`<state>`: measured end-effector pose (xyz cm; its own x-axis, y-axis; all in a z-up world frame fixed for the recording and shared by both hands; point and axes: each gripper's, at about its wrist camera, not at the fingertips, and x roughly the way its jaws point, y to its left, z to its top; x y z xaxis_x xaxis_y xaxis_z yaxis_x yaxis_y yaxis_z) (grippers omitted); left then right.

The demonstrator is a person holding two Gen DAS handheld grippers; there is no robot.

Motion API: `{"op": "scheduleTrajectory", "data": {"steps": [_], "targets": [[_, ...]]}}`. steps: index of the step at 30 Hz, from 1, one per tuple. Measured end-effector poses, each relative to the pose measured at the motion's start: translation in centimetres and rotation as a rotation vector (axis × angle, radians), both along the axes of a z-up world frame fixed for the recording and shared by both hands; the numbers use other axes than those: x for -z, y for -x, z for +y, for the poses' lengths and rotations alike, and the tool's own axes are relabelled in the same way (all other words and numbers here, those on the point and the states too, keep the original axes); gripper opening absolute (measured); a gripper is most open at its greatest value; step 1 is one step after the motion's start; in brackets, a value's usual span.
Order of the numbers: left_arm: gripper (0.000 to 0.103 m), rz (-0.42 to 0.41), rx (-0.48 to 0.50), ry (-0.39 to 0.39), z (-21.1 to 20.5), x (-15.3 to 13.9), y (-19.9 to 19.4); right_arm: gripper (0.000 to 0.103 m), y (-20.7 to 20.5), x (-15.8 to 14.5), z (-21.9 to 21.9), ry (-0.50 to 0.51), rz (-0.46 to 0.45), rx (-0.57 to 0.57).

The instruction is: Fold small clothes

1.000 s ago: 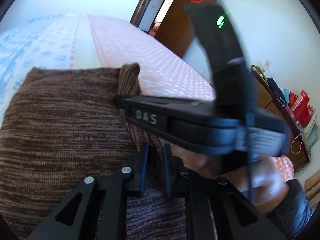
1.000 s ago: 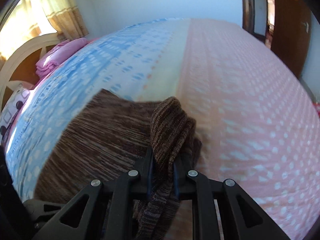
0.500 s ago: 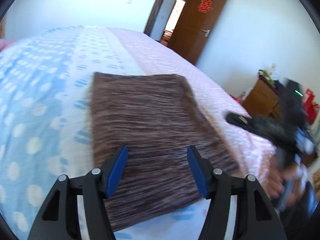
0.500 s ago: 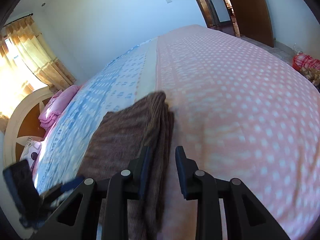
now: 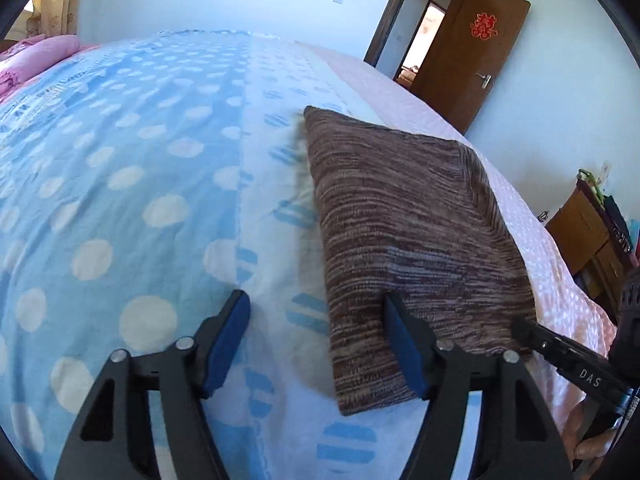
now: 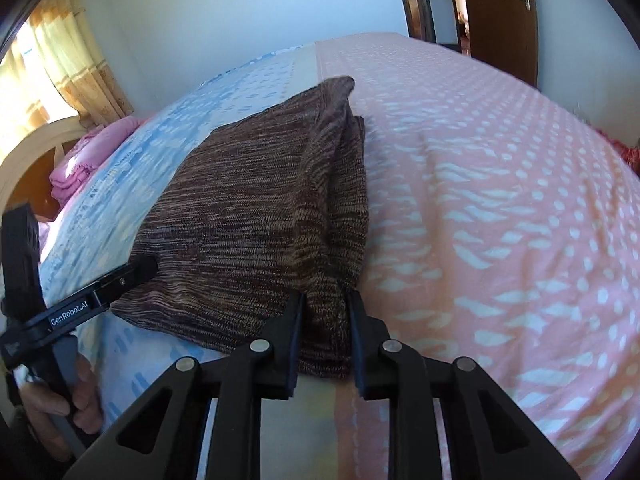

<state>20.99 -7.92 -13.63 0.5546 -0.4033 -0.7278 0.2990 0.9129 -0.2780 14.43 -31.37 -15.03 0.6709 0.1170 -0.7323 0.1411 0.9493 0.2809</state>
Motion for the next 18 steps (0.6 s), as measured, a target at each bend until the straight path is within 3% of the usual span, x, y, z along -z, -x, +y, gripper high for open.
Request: {"op": "scheduleTrajectory", "data": {"steps": [4,9,14,18], "targets": [[0.071,-0.031,0.026,-0.067,-0.8,-0.2,0.8,0.020,1.2,0.6,-1.3,-0.096,0.020,0.017],[0.070,-0.036,0.087,-0.044,-0.3,-2.3,0.4,0.021,2.2,-0.5,-2.0,-0.169,0.056,0.010],[0.070,-0.118,0.038,-0.043,-2.1,-5.5,-3.2,0.022,2.4,-6.1,-2.8,-0.014,-0.149,0.024],[0.070,-0.113,-0.025,-0.077,-4.8,-5.1,-7.3,0.019,-2.3,-6.9,-1.1,0.046,-0.164,-0.055]]}}
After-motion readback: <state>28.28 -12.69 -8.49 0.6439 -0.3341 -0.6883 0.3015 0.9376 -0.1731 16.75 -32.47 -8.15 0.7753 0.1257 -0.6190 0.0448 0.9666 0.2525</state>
